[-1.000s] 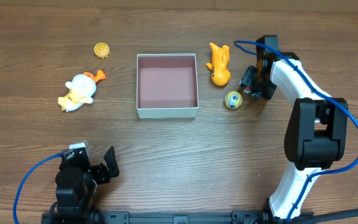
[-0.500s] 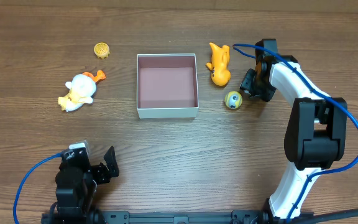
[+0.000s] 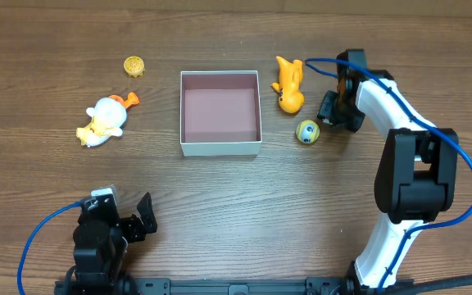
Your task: Pack container
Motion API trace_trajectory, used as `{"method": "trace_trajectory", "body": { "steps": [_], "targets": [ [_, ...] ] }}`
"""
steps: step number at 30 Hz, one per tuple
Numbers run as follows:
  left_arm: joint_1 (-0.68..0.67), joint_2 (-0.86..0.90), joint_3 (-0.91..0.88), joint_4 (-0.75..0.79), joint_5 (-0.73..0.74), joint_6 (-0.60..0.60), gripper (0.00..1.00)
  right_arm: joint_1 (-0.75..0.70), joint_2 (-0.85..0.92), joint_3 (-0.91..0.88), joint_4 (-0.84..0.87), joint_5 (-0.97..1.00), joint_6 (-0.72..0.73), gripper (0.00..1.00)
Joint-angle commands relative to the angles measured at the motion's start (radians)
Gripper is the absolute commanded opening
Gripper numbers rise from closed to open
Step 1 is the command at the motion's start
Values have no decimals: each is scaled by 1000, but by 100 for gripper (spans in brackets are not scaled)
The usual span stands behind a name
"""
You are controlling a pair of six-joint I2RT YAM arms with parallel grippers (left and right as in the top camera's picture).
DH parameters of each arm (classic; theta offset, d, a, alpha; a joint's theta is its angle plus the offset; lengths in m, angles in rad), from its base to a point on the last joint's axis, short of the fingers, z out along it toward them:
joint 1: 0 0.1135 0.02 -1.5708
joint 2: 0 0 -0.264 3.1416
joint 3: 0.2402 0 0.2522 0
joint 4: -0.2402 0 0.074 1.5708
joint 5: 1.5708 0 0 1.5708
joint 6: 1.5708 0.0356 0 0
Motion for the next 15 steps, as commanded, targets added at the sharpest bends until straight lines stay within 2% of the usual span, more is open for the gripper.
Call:
{"method": "trace_trajectory", "body": {
  "steps": [1,11,15],
  "targets": [
    [7,-8,-10,2,6,19,100,-1,0,99,-18,23,-29,57],
    [7,-8,-10,2,6,19,100,1,-1,351,-189,32,-104,56],
    [7,-8,-10,2,6,19,100,34,-2,501,-296,21,-148,53]
  ]
}}
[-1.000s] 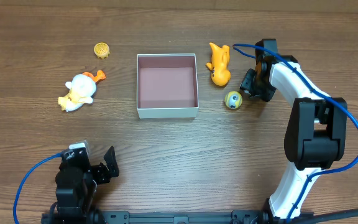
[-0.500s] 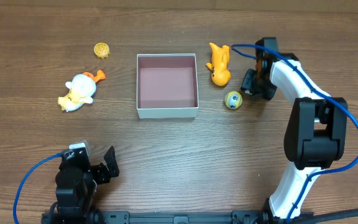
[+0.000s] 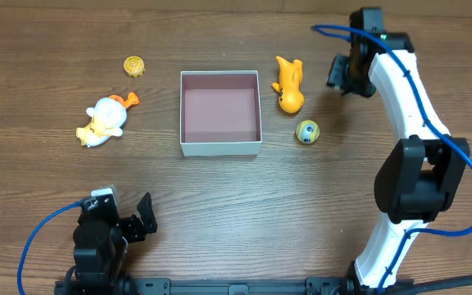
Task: Pack container
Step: 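Carry the Rubik's cube left over the pink box with the right gripper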
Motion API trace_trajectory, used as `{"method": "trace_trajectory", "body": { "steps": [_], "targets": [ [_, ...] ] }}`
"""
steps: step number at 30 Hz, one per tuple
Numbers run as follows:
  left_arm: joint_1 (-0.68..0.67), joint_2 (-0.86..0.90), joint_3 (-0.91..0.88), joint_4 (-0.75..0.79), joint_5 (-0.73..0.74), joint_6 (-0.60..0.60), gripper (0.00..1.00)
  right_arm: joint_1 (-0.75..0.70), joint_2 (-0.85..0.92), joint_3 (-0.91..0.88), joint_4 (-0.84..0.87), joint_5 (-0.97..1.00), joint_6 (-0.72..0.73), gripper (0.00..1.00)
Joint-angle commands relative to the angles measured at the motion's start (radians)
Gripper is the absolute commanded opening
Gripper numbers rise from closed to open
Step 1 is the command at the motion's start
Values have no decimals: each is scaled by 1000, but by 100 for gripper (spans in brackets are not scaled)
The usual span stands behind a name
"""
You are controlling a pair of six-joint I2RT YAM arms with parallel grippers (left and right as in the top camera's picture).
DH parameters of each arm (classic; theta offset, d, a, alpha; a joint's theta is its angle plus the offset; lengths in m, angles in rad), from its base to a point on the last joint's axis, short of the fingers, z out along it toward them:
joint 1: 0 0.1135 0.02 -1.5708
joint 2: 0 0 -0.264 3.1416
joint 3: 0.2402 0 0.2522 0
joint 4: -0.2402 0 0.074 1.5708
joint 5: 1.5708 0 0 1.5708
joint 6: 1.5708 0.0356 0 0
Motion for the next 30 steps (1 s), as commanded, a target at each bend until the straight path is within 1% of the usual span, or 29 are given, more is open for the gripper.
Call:
{"method": "trace_trajectory", "body": {
  "steps": [1,4,8,15,18,22,24,30],
  "targets": [
    [7,-8,-10,2,6,19,100,44,-3,140,-59,1,-57,53],
    [7,-8,-10,2,6,19,100,106,-3,233,-129,-11,-83,53],
    [7,-8,-10,2,6,19,100,204,-5,294,-189,-11,-83,53],
    [7,-8,-10,2,6,19,100,390,-5,301,-234,-48,-71,53],
    [7,-8,-10,2,6,19,100,459,-5,300,-252,-64,-18,53],
    [7,-8,-10,2,6,19,100,508,-5,272,-202,-70,41,54],
    [7,-8,-10,2,6,19,100,514,-2,241,-132,-70,99,54],
    [7,-8,-10,2,6,19,100,514,-1,112,39,-70,209,54]
  ]
}}
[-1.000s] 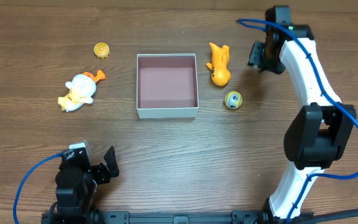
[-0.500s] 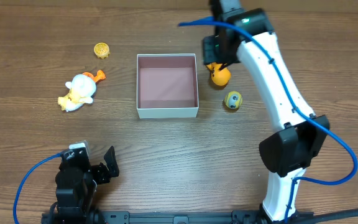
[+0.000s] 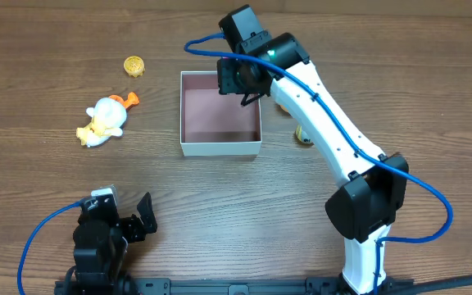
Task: Pack container
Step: 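Carry the Rubik's cube left over the pink box with the right gripper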
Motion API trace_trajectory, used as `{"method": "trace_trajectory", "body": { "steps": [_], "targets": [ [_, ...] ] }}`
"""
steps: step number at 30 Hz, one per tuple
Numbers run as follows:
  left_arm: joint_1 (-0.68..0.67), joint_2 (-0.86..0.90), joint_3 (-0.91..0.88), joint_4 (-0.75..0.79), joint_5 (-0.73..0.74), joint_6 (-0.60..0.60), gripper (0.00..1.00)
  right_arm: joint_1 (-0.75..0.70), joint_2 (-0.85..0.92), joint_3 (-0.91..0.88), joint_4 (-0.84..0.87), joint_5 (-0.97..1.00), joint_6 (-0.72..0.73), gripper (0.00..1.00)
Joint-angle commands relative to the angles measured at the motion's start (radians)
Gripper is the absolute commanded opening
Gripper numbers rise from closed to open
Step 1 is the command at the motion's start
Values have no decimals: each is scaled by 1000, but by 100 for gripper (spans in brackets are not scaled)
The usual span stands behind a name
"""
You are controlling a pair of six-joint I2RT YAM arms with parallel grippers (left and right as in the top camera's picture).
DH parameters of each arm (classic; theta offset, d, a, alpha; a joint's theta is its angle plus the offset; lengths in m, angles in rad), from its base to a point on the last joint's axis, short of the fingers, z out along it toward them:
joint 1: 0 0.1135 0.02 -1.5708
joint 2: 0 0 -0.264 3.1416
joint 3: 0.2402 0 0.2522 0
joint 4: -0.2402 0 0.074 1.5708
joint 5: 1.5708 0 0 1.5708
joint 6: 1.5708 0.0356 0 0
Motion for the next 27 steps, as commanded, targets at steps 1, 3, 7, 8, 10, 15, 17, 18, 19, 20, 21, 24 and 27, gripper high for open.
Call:
{"method": "trace_trajectory", "body": {
  "steps": [1,3,7,8,10,15,17,18,19,20,21,24,27],
  "targets": [
    [7,-8,-10,2,6,19,100,-3,-2,-78,69,1,93,54],
    [7,-8,-10,2,6,19,100,-3,-2,-126,114,1,113,54],
    [7,-8,-10,2,6,19,100,-3,-2,-188,145,-2,115,54],
    [7,-8,-10,2,6,19,100,-3,-2,-202,150,-2,115,54],
    [7,-8,-10,2,6,19,100,-3,-2,-230,174,-2,115,54],
    [7,-8,-10,2,6,19,100,-3,-2,-307,244,-2,115,54],
    [7,-8,-10,2,6,19,100,-3,-2,-332,273,-2,114,54],
    [7,-8,-10,2,6,19,100,-3,-2,-342,288,-2,114,54],
    [7,-8,-10,2,6,19,100,-3,-1,-349,301,-2,114,54],
    [7,-8,-10,2,6,19,100,-3,0,-352,307,-2,114,54],
    [7,-8,-10,2,6,19,100,-3,0,-352,313,-2,114,54],
    [7,-8,-10,2,6,19,100,-3,0,-352,324,-2,114,54],
    [7,-8,-10,2,6,19,100,-3,0,-352,327,-1,114,54]
  ]
}}
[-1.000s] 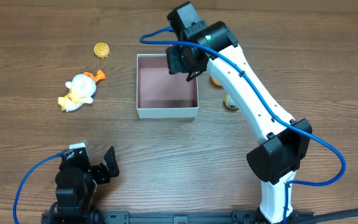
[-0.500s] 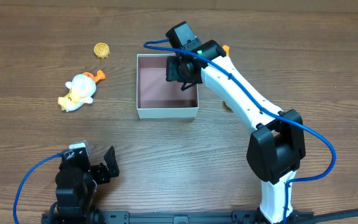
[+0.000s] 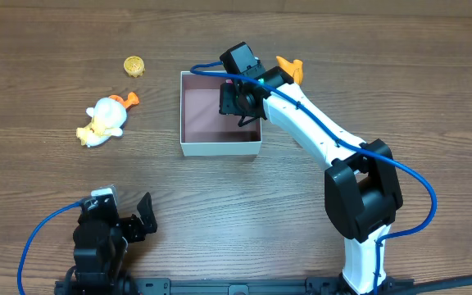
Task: Pack container
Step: 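Carry the Rubik's cube left over the pink box with the right gripper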
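Note:
A white square box (image 3: 220,148) with a pinkish floor stands open at the table's middle. My right arm reaches across from the right, and the right gripper (image 3: 240,105) hangs low over the box's right half; from above its jaws cannot be read and nothing shows in them. An orange toy (image 3: 289,65) peeks out behind the arm, right of the box. A white duck toy (image 3: 102,121) lies to the left, and a small yellow round toy (image 3: 133,65) sits beyond it. My left gripper (image 3: 143,220) rests open at the front left.
The right arm's white links (image 3: 318,135) slant over the table to the right of the box and cover what lies under them. Blue cables loop beside both arms.
The right gripper has come down from the box's far right corner to a spot inside its right half. The arm now covers the small yellow ball; only the orange toy's tail shows.
The right gripper first stood beside the orange toy and the yellow ball, right of the box. Then it was higher and farther back, both toys left lying. Later it was over the box's far rim, and now it is low in the box. The left arm stayed still.

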Motion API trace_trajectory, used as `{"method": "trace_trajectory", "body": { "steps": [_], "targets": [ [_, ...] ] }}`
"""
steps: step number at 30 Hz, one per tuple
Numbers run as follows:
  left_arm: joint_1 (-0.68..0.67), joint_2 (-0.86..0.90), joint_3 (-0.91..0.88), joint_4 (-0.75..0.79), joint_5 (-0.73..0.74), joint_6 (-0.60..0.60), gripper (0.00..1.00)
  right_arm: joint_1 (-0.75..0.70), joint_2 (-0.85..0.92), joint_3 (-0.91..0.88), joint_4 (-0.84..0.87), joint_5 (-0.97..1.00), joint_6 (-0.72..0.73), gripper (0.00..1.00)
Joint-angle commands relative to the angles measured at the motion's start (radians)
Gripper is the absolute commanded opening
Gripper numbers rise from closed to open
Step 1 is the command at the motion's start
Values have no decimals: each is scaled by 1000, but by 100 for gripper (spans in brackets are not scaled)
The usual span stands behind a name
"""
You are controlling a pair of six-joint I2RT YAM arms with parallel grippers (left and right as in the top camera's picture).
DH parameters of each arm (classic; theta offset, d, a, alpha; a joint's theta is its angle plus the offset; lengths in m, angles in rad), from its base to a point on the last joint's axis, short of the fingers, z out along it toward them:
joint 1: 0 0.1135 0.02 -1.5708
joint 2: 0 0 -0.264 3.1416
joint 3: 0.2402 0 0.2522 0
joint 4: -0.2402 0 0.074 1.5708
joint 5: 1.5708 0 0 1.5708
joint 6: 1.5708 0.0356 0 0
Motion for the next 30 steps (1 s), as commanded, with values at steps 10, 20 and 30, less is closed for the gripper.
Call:
{"method": "trace_trajectory", "body": {
  "steps": [10,20,30],
  "targets": [
    [7,-8,-10,2,6,19,100,-3,59,-2,27,1,3,54],
    [7,-8,-10,2,6,19,100,-6,65,-2,36,31,3,54],
    [7,-8,-10,2,6,19,100,-6,65,-2,35,40,0,68]
  ]
}}
